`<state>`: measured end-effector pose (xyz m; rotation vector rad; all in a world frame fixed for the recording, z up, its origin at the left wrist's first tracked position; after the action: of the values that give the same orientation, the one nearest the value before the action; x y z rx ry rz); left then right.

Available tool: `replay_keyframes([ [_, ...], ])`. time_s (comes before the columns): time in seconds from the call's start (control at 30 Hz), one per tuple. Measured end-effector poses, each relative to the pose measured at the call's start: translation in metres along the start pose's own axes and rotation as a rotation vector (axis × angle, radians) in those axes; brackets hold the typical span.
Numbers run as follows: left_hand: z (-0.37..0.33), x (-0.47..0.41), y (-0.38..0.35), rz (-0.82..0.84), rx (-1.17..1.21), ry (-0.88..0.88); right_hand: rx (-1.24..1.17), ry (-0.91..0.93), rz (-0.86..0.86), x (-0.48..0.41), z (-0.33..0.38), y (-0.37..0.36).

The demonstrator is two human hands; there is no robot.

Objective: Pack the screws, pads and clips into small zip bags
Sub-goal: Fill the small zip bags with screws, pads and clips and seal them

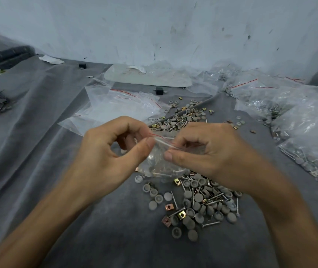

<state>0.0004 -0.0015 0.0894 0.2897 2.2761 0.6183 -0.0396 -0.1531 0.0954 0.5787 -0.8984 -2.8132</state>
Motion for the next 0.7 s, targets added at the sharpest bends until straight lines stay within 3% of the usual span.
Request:
replay_keyframes([
  [0.7, -0.017, 0.003, -0.004, 0.024, 0.108, -0.034, 0.052, 0.178, -0.247, 0.003, 0.034, 0.001],
])
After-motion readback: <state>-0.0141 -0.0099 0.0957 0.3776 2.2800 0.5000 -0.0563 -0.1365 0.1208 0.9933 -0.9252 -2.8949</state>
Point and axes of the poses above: each hand's wrist, its own x-axis away from the middle knuckle, its own y-axis out of the back of the hand, z = x × y, the point moved 10 cm from there along -x, towards the middle knuckle, and after that the axes turned 12 degrees about -x, right-handed, at the moved point
